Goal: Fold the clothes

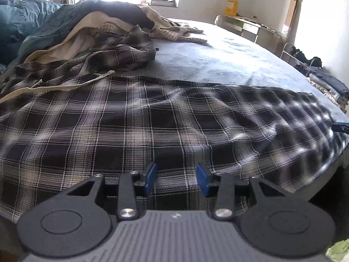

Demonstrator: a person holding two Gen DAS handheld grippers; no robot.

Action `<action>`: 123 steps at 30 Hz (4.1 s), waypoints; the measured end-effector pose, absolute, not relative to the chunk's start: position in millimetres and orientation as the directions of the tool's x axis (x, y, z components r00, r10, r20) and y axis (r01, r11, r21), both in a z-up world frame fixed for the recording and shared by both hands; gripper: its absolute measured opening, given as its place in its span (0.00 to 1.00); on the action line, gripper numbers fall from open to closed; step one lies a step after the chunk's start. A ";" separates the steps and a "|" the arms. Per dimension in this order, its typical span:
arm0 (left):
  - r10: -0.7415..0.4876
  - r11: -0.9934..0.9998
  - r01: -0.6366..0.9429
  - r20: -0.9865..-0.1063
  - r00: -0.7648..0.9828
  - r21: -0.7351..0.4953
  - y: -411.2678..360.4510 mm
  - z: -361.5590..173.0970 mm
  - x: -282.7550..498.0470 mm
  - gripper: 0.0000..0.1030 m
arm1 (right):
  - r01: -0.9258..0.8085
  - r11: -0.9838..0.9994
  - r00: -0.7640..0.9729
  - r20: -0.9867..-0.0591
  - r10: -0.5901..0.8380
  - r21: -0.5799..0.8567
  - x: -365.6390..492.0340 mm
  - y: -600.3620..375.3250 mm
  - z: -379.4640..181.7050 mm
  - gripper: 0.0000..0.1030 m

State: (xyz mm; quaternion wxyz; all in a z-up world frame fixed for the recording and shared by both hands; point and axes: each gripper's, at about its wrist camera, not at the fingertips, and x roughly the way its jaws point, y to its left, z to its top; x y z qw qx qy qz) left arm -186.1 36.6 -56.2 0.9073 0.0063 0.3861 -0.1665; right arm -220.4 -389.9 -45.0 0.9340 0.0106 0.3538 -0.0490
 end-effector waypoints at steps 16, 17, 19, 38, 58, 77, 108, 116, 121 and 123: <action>-0.283 0.949 0.294 -0.711 0.643 -0.111 33.3 -58.7 -174.5 0.45 | 0.272 0.962 0.640 -0.745 -0.190 -0.011 -262.6 -478.6 -75.3 0.26; -0.284 0.948 0.298 -0.712 0.643 -0.110 33.4 -57.9 -174.6 0.45 | 0.335 0.942 0.612 -0.755 -0.235 -0.022 -269.2 -484.5 -69.8 0.28; -0.285 0.947 0.303 -0.710 0.645 -0.105 33.7 -56.4 -174.1 0.45 | 0.364 0.928 0.627 -0.718 -0.304 -0.075 -275.9 -480.9 -53.0 0.30; -0.283 0.957 0.251 -0.664 0.693 -0.146 53.4 -36.0 -162.2 0.45 | 0.070 0.986 0.743 -0.668 0.051 0.154 -159.2 -453.0 -43.0 0.30; -0.145 0.989 0.120 -0.551 0.822 -0.081 99.9 -20.6 -21.8 0.45 | -0.305 0.931 0.712 -0.601 0.363 0.201 54.1 -249.0 24.0 0.48; -0.159 0.986 0.110 -0.511 0.845 -0.125 102.9 -79.5 46.5 0.38 | -0.411 0.903 0.550 -0.755 0.357 0.127 291.5 -96.1 -50.5 0.21; -0.283 0.920 0.105 -0.455 0.844 -0.379 139.4 -91.7 39.7 0.36 | 0.293 0.389 0.889 -0.399 0.226 0.874 30.7 -439.0 -67.9 0.10; -0.285 0.920 0.106 -0.455 0.844 -0.378 139.9 -91.5 40.5 0.37 | -0.004 0.966 0.791 -0.590 0.162 0.259 105.6 -310.1 -20.4 0.51; -0.289 0.917 0.109 -0.453 0.843 -0.382 140.3 -91.8 40.3 0.38 | -0.225 0.969 0.768 -0.631 0.109 -0.107 166.8 -241.8 -33.6 0.65; -0.292 0.916 0.111 -0.452 0.843 -0.386 140.8 -92.0 40.5 0.39 | -0.305 0.924 0.757 -0.647 0.090 -0.228 190.1 -220.3 -44.9 0.68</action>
